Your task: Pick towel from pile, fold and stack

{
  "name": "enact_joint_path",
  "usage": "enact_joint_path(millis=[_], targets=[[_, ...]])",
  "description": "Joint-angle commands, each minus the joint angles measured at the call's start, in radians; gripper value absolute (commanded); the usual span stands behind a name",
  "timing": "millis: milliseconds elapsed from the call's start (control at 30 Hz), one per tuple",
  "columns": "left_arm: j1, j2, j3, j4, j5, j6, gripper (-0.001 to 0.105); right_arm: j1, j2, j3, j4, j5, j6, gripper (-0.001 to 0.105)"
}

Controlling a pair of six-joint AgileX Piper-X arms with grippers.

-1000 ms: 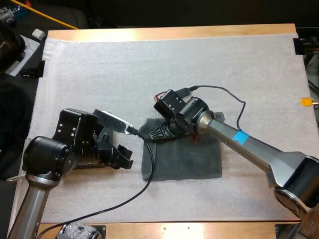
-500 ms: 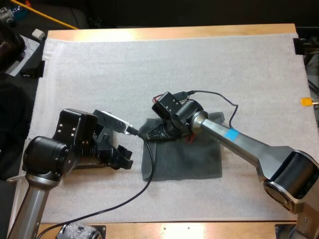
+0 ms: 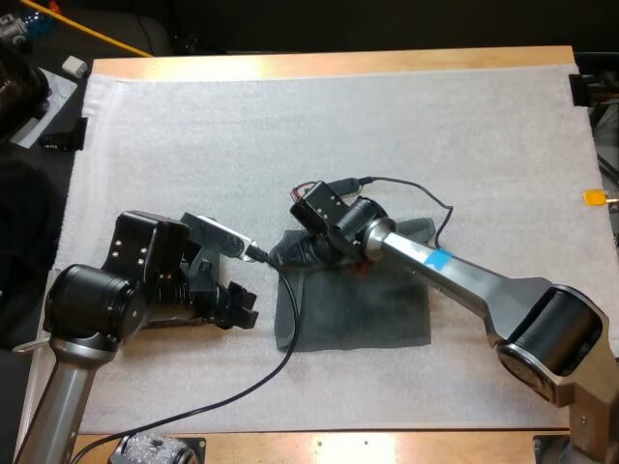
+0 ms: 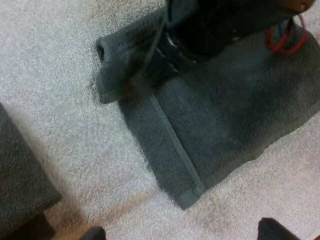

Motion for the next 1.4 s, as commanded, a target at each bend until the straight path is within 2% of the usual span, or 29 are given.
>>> enact_joint_path(millis=[0, 267, 300, 400, 533, 700, 1033, 1100, 1133, 1233, 1367], targets=[[-0.001, -0.001, -0.002, 0.004, 0.014, -0.011, 0.058, -0.014, -0.001, -0.01, -0.122, 0.036, 0.041, 0.0], [-0.004, -0.004, -0.001, 0.013, 0.029, -0.011, 0.059, -0.049, -0.001, -0.029, -0.372, 0.138, 0.084, 0.0], [-0.002, -0.001, -0.001, 0.008, 0.021, -0.005, 0.058, -0.052, -0.012, -0.027, -0.344, 0.126, 0.08, 0.0], [-0.002, 0.001, -0.001, 0.009, 0.02, -0.003, 0.058, -0.075, -0.013, -0.035, -0.413, 0.141, 0.084, 0.0], [-0.001, 0.0, -0.001, 0.009, 0.021, -0.003, 0.058, -0.084, -0.026, -0.04, -0.438, 0.153, 0.071, 0.0], [-0.002, -0.001, 0.0, 0.006, 0.022, -0.003, 0.058, -0.084, -0.063, -0.04, -0.377, 0.127, 0.032, 0.0], [-0.004, 0.003, 0.001, 0.001, 0.024, 0.0, 0.058, -0.045, -0.142, -0.034, -0.02, -0.011, -0.107, 0.0], [-0.004, 0.003, 0.001, 0.0, 0.024, 0.0, 0.059, -0.031, -0.14, -0.033, 0.015, -0.031, -0.116, 0.0], [-0.002, -0.003, -0.001, 0.006, 0.024, -0.005, 0.058, -0.041, -0.139, -0.039, -0.027, -0.026, -0.109, 0.0], [-0.003, -0.003, -0.003, 0.005, 0.023, -0.006, 0.058, -0.008, -0.14, -0.033, 0.052, -0.068, -0.152, 0.0], [-0.004, -0.003, -0.003, 0.006, 0.022, -0.006, 0.058, 0.029, -0.14, -0.002, 0.105, -0.065, -0.181, 0.0]])
